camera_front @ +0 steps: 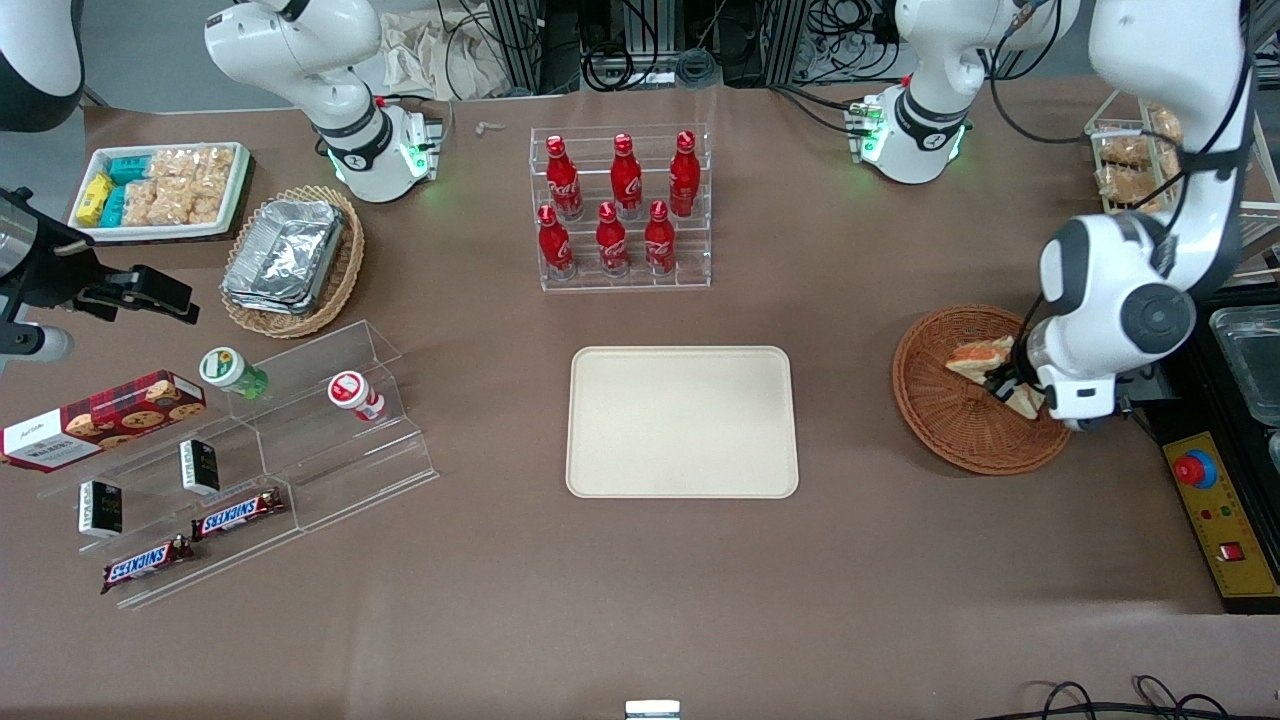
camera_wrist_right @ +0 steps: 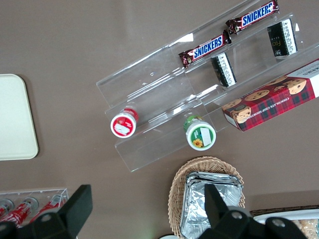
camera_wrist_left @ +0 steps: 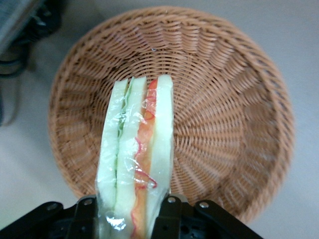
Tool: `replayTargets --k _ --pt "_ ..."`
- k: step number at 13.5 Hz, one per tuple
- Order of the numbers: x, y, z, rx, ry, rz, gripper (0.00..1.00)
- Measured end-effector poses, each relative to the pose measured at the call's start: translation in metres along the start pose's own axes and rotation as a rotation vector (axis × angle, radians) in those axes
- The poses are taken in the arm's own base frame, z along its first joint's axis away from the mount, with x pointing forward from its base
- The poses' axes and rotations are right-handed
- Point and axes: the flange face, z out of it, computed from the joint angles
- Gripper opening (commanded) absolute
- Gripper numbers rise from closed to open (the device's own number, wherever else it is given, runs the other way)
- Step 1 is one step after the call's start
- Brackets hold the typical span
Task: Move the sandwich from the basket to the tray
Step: 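Lower the left gripper and close it on the wrapped sandwich, then lift the sandwich and carry it with the left gripper over the cream tray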
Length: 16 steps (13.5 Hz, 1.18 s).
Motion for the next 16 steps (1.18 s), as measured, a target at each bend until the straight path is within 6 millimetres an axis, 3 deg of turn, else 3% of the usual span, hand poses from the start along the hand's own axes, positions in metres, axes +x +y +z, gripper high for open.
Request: replayTargets --k 2,5,10,13,16 --pt "-0.018 -0.005 -0.045 -0.017 0.008 0.098 0.0" --pt "-0.06 0.01 -0.079 -0.029 0.03 0.273 0.0" --pt "-0.15 0.077 -0.089 -0.047 0.095 0.596 0.0" --pt "-0.187 0.106 -0.086 -0.087 0.14 0.722 0.0" --pt "-0.213 0.131 -0.066 -0.106 0.139 0.787 0.0"
